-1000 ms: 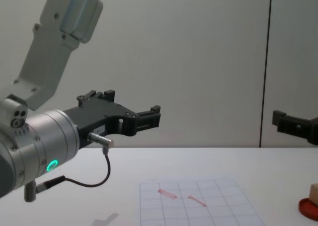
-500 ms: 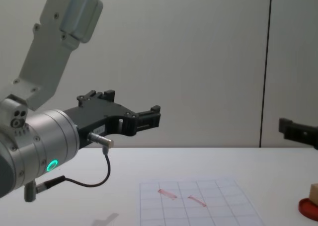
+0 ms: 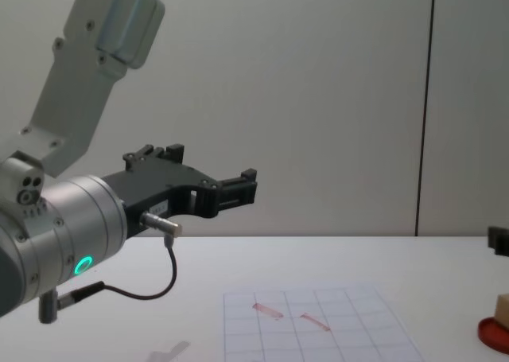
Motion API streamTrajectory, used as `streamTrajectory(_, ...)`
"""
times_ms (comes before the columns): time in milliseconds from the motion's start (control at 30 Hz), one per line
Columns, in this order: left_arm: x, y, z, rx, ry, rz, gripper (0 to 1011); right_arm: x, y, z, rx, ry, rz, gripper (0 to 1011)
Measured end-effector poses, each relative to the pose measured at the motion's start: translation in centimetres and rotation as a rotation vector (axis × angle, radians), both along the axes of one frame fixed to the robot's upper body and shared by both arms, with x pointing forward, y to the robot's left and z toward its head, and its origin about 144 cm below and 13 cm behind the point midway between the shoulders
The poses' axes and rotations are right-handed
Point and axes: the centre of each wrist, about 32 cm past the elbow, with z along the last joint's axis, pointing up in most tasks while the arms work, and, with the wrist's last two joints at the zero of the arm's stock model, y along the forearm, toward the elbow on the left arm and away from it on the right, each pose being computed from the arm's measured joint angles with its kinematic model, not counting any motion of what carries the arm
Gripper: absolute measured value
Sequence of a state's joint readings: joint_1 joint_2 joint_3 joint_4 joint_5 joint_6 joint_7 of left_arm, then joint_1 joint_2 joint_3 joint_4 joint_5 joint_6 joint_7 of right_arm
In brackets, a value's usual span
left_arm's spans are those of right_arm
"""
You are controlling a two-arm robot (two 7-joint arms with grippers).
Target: Use the one hand to pick up the stamp and affix it onto the A4 paper.
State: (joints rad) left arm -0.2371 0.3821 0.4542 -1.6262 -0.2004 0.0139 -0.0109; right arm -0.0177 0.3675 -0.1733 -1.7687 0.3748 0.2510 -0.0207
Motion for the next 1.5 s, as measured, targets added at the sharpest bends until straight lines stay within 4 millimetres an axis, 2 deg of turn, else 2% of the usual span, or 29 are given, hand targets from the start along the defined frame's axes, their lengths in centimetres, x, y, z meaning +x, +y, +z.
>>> streamTrajectory(633, 0.0, 0.0, 0.0, 0.0, 0.0, 0.0, 1002, 2.2, -0.5, 1.1, -0.01, 0.116, -0.044, 1001)
streamTrajectory(1500, 0.0, 0.0, 0.0, 0.0, 0.0, 0.0, 1002, 4.8, -0.6, -0.5, 0.079, 0.227, -0.112, 1001)
